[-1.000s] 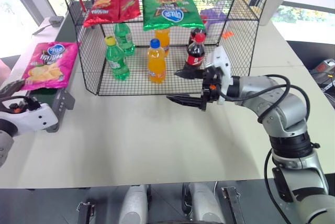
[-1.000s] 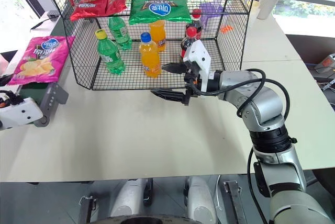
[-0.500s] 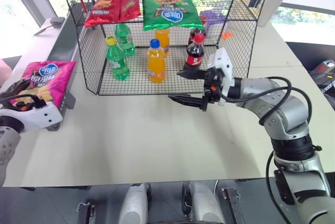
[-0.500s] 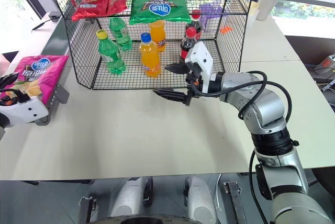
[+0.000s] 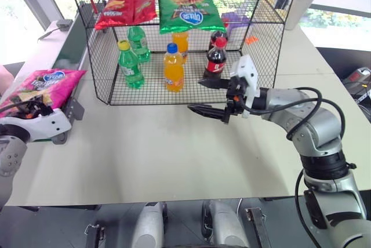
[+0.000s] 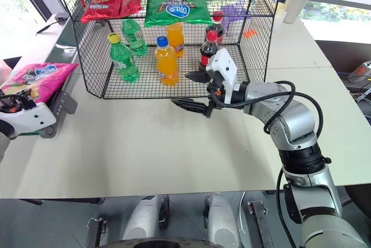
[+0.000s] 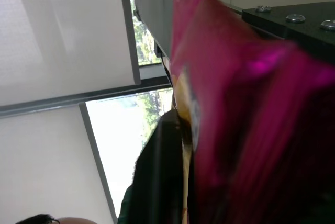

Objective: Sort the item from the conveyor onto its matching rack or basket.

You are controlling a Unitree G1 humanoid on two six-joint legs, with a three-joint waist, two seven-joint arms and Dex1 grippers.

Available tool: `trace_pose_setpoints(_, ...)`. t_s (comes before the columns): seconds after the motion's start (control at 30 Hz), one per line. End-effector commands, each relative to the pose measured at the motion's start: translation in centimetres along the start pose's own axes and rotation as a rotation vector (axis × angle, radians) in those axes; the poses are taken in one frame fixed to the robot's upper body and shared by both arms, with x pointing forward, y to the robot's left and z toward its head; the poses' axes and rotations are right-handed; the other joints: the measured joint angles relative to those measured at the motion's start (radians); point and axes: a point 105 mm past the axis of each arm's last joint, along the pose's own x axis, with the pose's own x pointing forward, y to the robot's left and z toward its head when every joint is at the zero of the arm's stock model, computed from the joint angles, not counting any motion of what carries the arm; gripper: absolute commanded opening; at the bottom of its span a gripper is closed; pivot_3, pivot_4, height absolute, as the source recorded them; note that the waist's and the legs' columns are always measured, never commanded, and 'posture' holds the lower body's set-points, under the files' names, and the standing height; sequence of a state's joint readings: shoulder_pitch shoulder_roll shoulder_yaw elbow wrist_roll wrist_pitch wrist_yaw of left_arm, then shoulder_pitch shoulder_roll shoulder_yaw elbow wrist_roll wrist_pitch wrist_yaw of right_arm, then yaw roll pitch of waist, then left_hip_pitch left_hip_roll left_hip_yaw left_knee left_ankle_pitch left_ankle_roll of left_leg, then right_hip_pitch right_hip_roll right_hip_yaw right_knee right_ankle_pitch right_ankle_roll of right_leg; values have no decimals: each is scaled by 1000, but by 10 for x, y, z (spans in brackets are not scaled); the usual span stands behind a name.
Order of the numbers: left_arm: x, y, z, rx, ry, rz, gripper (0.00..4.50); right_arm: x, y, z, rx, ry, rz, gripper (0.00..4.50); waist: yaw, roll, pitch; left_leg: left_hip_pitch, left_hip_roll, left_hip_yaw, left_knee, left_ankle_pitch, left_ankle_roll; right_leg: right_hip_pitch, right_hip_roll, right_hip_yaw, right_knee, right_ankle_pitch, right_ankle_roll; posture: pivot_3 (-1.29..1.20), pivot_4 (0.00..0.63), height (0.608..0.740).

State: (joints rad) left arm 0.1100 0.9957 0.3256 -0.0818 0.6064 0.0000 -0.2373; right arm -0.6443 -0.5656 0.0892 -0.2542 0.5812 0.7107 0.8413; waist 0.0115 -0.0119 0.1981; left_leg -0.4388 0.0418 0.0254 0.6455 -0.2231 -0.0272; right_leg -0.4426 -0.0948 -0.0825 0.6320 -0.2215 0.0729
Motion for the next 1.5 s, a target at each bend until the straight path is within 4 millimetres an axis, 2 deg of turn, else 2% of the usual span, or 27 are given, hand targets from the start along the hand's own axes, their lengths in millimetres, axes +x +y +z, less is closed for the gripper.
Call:
trace_pose_setpoints(0.03,-2,22,-5,-40,33,44,30,-2,1,15,-58,-50,-7,4500,0,0,0,0,0,0,0,0,0,0,0,0,0,0,0,0,150,740)
trace_pose_setpoints(0.13,-7,26,-13,-218,87,-27,30,-3,-3,17,-61,-57,-19,4500,-1,0,0,0,0,0,0,0,0,0,0,0,0,0,0,0,150,740)
trace_pose_setpoints(0.17,-10,34,-15,-304,90,-27,30,-5,-6,18,-62,-62,-26,4500,-1,0,0,0,0,0,0,0,0,0,0,0,0,0,0,0,150,740)
trace_pose_setpoints(0.23,-17,64,-17,-509,64,-2,30,-8,-18,27,-75,-110,-76,4500,0,-1,0,0,1,0,1,0,0,0,1,0,0,0,0,0,150,740)
trace_pose_setpoints(0.37,-43,120,-6,-772,-112,-65,30,-20,-46,60,-28,-313,-181,4500,-4,-3,0,-1,4,-1,4,0,0,0,5,0,0,2,-3,0,150,740)
trace_pose_setpoints(0.47,-67,144,4,-888,-223,-167,30,-24,-49,64,-12,-331,-162,4500,-5,-2,0,-1,5,-1,3,0,0,0,6,0,0,3,-2,0,150,740)
trace_pose_setpoints(0.63,-108,171,40,-1014,-488,-380,30,-31,-43,60,25,-292,-75,4500,-8,-2,0,0,6,-1,2,0,0,0,8,0,0,2,-3,0,150,740)
trace_pose_setpoints(0.67,-119,176,54,-1031,-596,-452,30,-32,-43,60,32,-289,-58,4500,-8,-2,0,0,6,-2,3,0,0,0,8,0,0,2,-3,0,150,740)
trace_pose_setpoints(0.73,-128,186,73,-1047,-762,-522,30,-34,-42,60,55,-279,-13,4500,-6,-3,0,0,6,-2,3,0,0,1,8,1,0,2,-3,0,150,740)
trace_pose_setpoints(1.0,-120,202,115,-1091,-1088,-612,30,-34,-42,56,123,-296,45,4500,-6,-2,0,6,6,-3,3,0,0,7,10,2,1,2,-3,0,150,740)
trace_pose_setpoints(1.17,-109,203,146,-1086,-1281,-676,30,-23,-34,61,165,-360,135,4500,-5,-3,0,8,6,-3,4,0,0,9,10,3,1,2,-3,0,150,740)
trace_pose_setpoints(1.33,-96,199,166,-1057,-1369,-719,30,-10,-20,74,217,-435,254,4500,-5,-3,0,9,6,-3,3,0,0,10,10,3,1,2,-3,0,150,740)
trace_pose_setpoints(1.5,-89,197,176,-1031,-1418,-747,30,0,-8,81,213,-444,321,4500,-4,-3,0,9,7,-3,3,0,0,10,11,3,1,2,-3,0,150,740)
